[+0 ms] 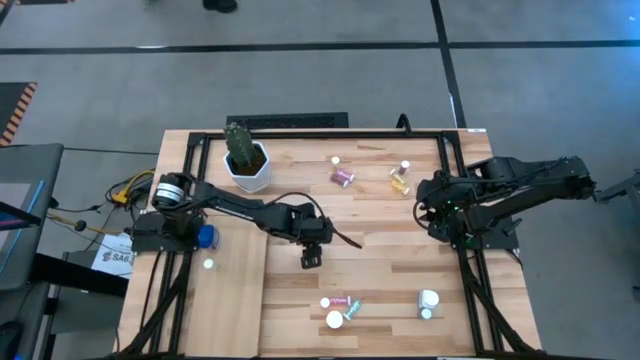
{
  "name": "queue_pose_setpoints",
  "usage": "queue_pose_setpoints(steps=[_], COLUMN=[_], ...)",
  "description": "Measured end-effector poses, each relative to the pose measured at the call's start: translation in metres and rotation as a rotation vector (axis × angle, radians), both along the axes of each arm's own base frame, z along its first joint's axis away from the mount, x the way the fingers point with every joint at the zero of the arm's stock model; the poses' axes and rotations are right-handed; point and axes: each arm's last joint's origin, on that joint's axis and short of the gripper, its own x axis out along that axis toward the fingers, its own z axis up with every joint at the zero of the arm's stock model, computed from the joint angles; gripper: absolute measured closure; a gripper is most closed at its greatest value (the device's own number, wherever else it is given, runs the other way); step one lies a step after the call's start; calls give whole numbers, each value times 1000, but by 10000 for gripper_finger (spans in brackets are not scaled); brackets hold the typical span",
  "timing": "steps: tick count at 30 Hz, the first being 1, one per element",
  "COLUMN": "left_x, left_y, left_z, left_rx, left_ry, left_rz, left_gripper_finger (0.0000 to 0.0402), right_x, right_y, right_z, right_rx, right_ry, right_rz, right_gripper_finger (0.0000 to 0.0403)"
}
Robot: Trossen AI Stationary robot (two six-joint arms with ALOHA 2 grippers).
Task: Pick and place medicine bottles onto shelf by color
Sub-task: Put the light blue pill bottle on the shelf
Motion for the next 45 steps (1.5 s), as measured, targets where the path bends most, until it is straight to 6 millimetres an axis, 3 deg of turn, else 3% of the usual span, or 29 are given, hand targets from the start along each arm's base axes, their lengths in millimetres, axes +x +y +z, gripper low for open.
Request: queue_pose_setpoints(steps=[6, 23, 35, 45], left_x=[3, 9, 4, 4], left_y=[-1, -1, -1, -2], left_z=[-18, -3, -4, -4], left_rx=[-2, -6, -34, -63], left_ry=[57, 30, 92, 91], left_rz=[6, -2, -15, 17], left_gripper_finger=[152, 155, 264, 313], right_x=[0, 0, 0, 0], right_y=[0, 0, 0, 0], right_z=[0, 0, 0, 0], right_rx=[0, 1, 0, 0], right_ry=[-1, -3, -2, -2], right_rz=[0, -1, -1, 0], right_gripper_finger=[244, 248, 249, 251])
